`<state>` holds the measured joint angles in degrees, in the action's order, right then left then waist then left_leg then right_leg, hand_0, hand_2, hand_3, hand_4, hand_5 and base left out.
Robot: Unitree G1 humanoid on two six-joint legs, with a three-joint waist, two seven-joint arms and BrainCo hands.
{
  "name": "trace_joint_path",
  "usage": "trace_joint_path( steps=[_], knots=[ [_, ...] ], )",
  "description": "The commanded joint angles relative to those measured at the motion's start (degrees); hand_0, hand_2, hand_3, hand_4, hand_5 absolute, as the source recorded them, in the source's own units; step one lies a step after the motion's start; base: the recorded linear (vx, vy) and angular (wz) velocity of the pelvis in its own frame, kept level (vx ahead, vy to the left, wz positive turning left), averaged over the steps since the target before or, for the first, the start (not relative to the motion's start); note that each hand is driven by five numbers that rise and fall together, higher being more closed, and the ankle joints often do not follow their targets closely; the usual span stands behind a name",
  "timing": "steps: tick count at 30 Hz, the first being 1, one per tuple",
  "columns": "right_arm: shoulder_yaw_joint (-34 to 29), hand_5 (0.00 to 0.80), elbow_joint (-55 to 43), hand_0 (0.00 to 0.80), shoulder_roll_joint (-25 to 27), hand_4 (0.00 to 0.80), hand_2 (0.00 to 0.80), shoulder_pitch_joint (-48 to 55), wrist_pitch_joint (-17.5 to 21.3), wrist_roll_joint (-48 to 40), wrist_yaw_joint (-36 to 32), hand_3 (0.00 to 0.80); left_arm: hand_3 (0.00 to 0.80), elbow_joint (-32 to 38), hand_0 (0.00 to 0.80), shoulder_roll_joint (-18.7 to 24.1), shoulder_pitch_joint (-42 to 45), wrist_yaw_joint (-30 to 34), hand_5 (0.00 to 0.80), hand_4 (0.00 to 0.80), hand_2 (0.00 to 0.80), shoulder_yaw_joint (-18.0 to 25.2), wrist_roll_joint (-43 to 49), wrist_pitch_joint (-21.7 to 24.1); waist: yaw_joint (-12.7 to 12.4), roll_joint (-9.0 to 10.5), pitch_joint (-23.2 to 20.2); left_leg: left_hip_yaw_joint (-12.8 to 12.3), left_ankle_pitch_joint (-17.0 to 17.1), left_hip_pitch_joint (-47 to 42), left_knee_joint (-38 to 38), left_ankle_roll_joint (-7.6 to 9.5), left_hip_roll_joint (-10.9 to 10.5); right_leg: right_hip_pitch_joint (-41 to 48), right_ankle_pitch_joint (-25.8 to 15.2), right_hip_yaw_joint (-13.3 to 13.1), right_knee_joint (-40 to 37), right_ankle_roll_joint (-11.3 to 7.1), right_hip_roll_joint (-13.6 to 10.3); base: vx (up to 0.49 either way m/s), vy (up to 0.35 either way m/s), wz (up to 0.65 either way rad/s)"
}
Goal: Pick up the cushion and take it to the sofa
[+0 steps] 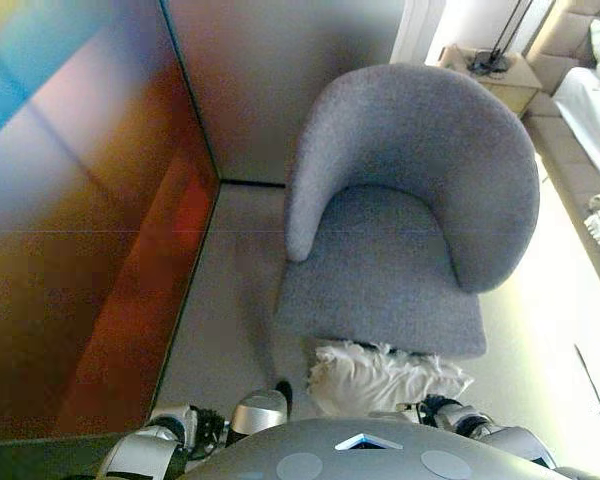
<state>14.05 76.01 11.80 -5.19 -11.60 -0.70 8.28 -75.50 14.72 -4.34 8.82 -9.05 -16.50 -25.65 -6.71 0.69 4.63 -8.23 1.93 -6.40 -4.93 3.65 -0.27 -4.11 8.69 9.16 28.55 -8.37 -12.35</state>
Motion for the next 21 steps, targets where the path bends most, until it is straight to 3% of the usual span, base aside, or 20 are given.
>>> trace_joint_path(
  steps=[1,3,6,10,21],
  knots=[
    [0.0,0.0,-1.5,0.0,2.5,0.0,0.0,-1.6,-1.1,-0.5,1.0,0.0,0.0,-3.0,0.0,1.2,-1.5,-12.9,0.0,0.0,0.0,-1.3,7.0,2.2,2.9,-0.5,2.4,0.7,0.2,4.6,4.7,-2.82,1.7,-0.3,-13.3,3.5,-12.8,1.54,0.1,0.002,-0.14,-0.26],
    [0.1,0.0,-1.9,0.0,2.6,0.0,0.0,-1.6,-0.4,-1.9,0.4,0.0,0.0,-2.7,0.0,1.3,-1.8,-12.9,0.0,0.0,0.0,-1.2,6.8,2.9,3.7,-0.12,3.2,-0.3,-0.6,4.1,4.7,-3.4,2.1,-1.2,-15.3,3.4,-16.0,0.73,-1.1,-0.032,-0.118,-0.17],
    [-0.4,0.0,-2.2,0.0,2.5,0.0,0.0,-1.1,0.3,-0.8,0.1,0.0,0.0,-2.3,0.0,0.7,-1.7,-13.2,0.0,0.0,0.0,-1.0,5.5,3.9,4.1,0.05,3.4,-1.4,-0.4,3.9,4.5,-3.92,2.8,0.2,-14.9,3.8,-19.9,0.37,-1.5,-0.009,-0.074,-0.16],
    [-0.5,0.0,-1.6,0.0,2.7,0.0,0.0,-0.1,1.7,3.1,-1.3,0.0,0.0,-2.6,0.0,-0.4,-0.4,-13.5,0.0,0.0,0.0,-0.8,6.0,4.2,3.8,0.3,2.2,-1.3,-0.3,3.3,4.5,-4.44,3.0,3.8,-13.4,4.2,-23.7,0.46,-0.8,0.079,-0.043,-0.23],
    [0.0,0.0,-0.2,0.0,2.2,0.0,0.0,-0.5,2.2,-0.4,1.3,0.0,0.0,-3.2,0.0,-1.6,0.1,-15.5,0.0,0.0,0.0,-0.8,6.4,5.5,3.2,0.13,1.9,-0.1,-0.6,2.6,4.7,-5.29,4.0,6.0,-11.9,5.1,-24.3,1.13,0.0,0.072,-0.051,0.03]
  ],
)
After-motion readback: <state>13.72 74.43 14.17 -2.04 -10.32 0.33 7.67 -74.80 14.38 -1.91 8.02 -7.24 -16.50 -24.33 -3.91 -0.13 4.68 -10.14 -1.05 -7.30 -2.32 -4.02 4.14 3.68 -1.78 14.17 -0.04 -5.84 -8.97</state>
